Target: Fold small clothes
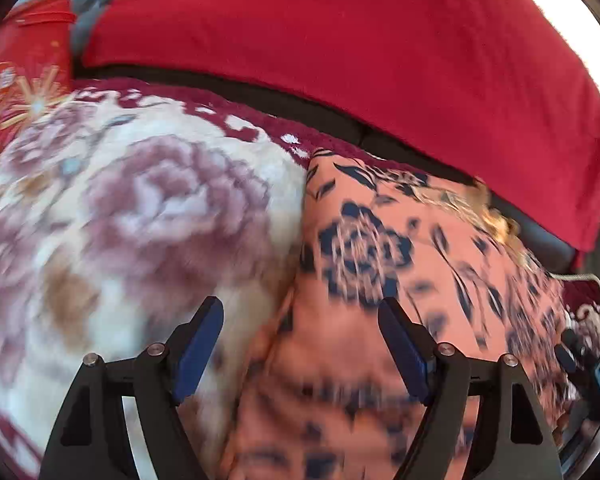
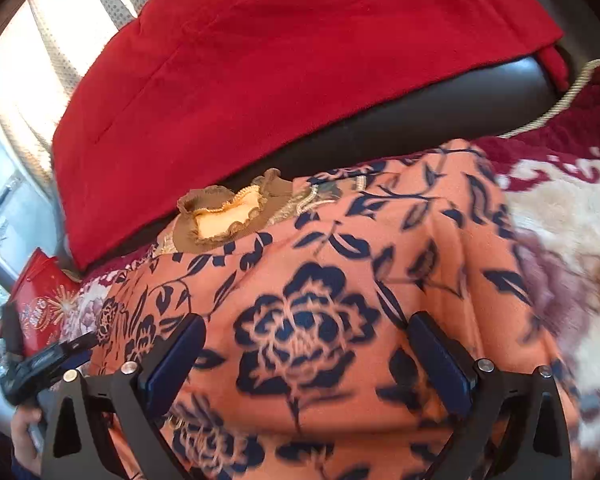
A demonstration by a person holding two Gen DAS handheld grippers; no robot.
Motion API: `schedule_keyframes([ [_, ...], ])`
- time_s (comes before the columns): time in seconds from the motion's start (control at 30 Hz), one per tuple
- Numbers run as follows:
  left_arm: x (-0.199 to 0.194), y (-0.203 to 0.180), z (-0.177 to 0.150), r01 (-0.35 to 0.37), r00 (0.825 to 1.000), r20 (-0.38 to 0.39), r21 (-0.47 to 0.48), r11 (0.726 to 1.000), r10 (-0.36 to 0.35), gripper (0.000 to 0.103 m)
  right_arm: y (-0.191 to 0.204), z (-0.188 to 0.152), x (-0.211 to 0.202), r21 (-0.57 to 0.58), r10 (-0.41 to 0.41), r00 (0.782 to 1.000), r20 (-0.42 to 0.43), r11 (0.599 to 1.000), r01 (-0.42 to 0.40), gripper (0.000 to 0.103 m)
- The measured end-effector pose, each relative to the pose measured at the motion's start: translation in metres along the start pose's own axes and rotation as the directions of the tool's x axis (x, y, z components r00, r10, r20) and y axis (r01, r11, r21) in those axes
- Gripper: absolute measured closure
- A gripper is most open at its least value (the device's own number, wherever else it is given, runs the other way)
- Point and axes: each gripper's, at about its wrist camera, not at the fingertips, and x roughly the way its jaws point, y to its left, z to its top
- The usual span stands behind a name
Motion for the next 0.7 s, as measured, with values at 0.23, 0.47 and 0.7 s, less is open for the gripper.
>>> schedule_keyframes([
  [0.23, -0.090, 0.013, -0.098, 0.015, 0.994, 0.104, 0.055, 0.998, -0.021, 0.022, -0.011, -0.089, -0.108, -0.011, 0.085, 0.995, 0.048, 0.996, -0.085, 0.001],
  [0.47, -0.097, 0.010, -0.141, -0.008, 1.000, 0.019, 0.130, 0.991, 0.006, 0.020, -0.056, -0.141, -0.144, 0.160, 0.057, 0.998, -0.012, 0.986, -0.054, 0.001],
  [0.7, -0.113, 0.009, -0.159, 0.033, 0.998, 0.051, 0.162, 0.986, -0.041, 0.018, -0.076, -0.159, -0.150, 0.224, 0.057, 0.997, -0.054, 0.974, -0.043, 0.001],
])
